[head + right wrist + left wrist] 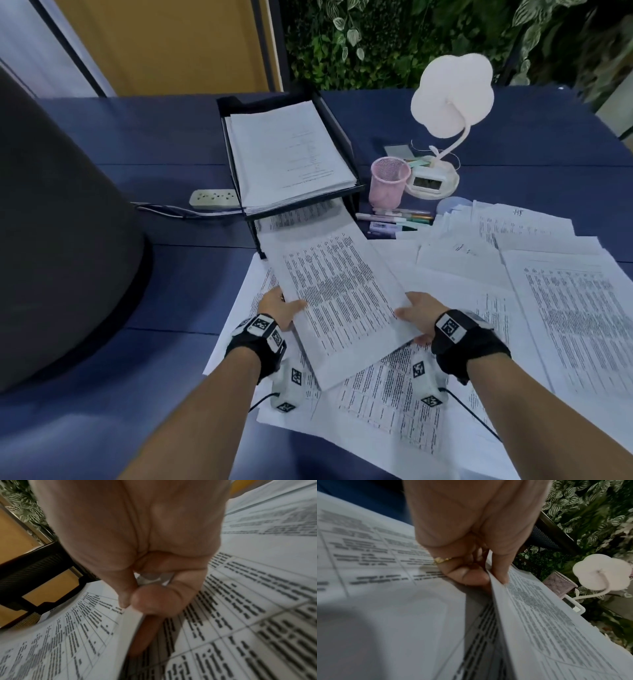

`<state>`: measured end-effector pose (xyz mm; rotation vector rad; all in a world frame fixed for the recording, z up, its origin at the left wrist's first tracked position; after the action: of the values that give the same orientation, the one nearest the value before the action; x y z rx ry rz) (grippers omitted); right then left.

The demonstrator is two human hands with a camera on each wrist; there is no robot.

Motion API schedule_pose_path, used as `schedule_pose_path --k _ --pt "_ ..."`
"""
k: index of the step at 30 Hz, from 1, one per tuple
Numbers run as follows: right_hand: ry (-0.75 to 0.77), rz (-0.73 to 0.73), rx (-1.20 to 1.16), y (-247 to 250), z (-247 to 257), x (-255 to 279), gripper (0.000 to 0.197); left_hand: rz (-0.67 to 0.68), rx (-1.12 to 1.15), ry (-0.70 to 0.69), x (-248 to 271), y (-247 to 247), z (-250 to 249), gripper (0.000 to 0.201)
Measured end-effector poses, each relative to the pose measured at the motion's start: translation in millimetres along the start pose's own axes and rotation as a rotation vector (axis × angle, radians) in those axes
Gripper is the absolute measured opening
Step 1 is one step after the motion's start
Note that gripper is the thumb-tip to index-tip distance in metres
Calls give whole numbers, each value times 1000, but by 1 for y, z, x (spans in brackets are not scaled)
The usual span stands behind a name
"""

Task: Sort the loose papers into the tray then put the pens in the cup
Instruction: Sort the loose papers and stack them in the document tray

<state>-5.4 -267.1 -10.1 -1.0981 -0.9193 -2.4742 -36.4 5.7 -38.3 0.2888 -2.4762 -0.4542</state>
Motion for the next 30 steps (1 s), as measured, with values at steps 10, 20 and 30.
schedule_pose_path --k 10,20,30 --pt "106 -23 -132 0 44 -11 19 -116 50 -118 -2 31 -33 17" --pt "174 -59 -118 -7 115 -47 16 209 262 52 -10 50 -27 34" --pt "218 -170 -548 -12 157 -81 25 -137 314 -24 -72 71 -37 15"
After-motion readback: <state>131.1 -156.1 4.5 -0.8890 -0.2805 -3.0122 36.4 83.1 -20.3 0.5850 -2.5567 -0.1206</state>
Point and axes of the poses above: each hand's wrist, its own x-axis away from the middle knuckle, its own y-axis out of the back of the hand, z = x × y, the point moved 1 cm from there along -x, towards the middle knuckle, and after that the axes turned 2 degrees about -y, right-handed, at the moved point
